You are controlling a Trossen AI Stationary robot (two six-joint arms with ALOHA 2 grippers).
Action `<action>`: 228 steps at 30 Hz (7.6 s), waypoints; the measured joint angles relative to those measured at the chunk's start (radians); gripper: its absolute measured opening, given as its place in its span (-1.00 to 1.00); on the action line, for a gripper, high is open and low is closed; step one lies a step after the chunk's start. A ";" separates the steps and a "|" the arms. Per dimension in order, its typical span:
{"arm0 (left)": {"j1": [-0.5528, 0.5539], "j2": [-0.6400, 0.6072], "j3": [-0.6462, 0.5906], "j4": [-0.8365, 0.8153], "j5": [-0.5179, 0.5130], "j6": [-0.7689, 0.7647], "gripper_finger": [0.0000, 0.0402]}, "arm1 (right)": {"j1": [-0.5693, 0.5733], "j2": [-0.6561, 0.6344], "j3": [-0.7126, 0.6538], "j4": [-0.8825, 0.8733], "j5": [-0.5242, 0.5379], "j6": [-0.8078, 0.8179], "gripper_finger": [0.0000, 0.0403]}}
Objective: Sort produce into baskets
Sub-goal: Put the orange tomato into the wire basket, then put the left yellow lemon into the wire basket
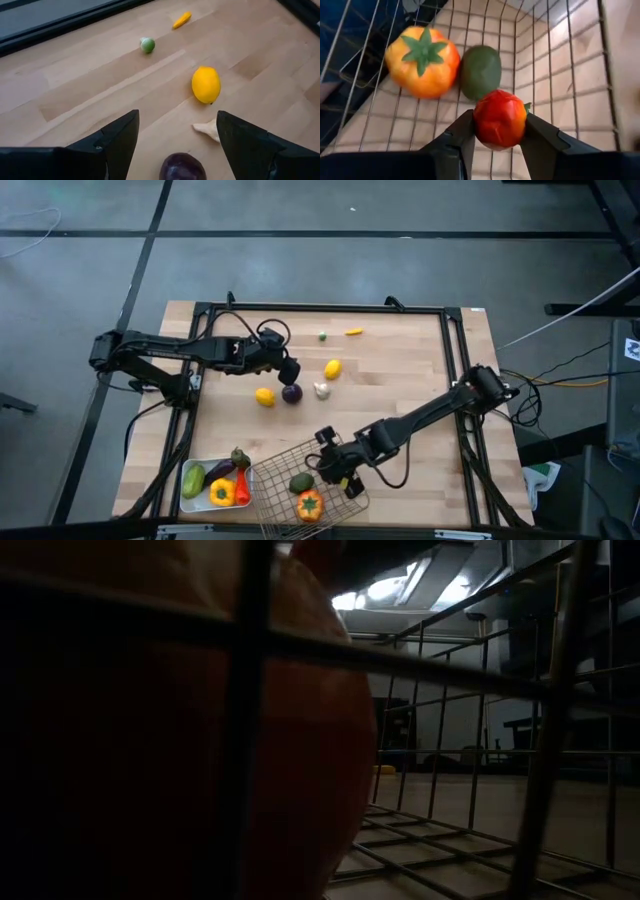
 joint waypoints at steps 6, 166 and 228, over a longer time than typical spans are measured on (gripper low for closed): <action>-0.001 0.036 0.000 0.005 0.000 0.000 0.31 | -0.027 0.025 0.000 0.051 -0.019 -0.006 -0.34; 0.047 0.119 0.078 -0.418 0.406 0.454 0.31 | -0.678 -0.406 -0.394 -0.211 -0.095 -0.002 0.40; -0.058 0.124 -0.130 -0.053 0.364 0.727 0.09 | -0.678 -0.405 -0.394 -0.149 -0.098 -0.001 0.40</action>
